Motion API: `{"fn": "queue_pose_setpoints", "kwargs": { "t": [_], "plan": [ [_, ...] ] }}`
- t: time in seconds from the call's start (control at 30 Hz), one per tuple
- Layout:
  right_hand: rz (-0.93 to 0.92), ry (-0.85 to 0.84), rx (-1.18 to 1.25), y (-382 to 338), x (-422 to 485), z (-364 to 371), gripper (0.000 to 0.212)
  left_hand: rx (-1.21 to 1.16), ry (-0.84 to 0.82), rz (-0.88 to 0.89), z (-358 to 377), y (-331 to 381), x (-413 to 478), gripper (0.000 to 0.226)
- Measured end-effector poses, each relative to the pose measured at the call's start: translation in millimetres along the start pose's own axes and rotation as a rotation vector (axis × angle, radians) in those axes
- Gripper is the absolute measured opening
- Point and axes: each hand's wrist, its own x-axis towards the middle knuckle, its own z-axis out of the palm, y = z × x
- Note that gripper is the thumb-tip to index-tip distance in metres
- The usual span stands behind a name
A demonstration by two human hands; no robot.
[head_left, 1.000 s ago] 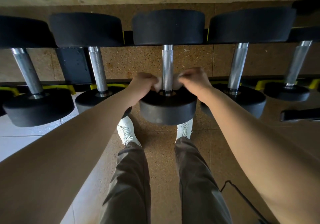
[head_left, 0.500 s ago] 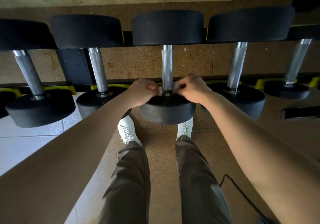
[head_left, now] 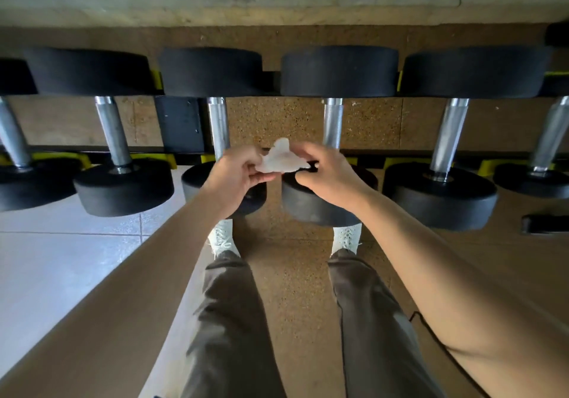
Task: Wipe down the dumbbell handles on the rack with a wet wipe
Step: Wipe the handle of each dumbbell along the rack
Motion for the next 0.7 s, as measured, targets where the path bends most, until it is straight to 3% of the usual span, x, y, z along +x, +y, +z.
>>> {"fn": "queue_pose_setpoints", "kwargs": {
  "t": [0.1,0.17,0.3,0.4,0.5,0.63,0.7],
  "plan": [
    [-0.016,0.018,0.019,-26,21,27,0.033,-0.121,0.082,0.012,-31,14,0,0.010],
    [-0.014,0.040,0.071,-42,32,45,0.022,-0.064,0.184,0.033,-56,18,4,0.004],
    [0.061,0.134,0.150,-69,55,76,0.014,0.051,0.296,0.069,-103,27,17,0.023],
    [0.155,0.217,0.281,-85,75,98,0.009,0.116,0.267,0.107,-130,37,26,0.030],
    [0.192,0.325,0.404,-89,93,112,0.009,0.204,0.150,0.123,-146,49,32,0.013],
    [0.248,0.406,0.494,-86,108,115,0.024,0.504,0.100,0.187,-157,53,46,0.028],
    [0.246,0.423,0.538,-85,113,115,0.029,0.536,0.137,0.207,-158,53,53,0.018]
  ]
}}
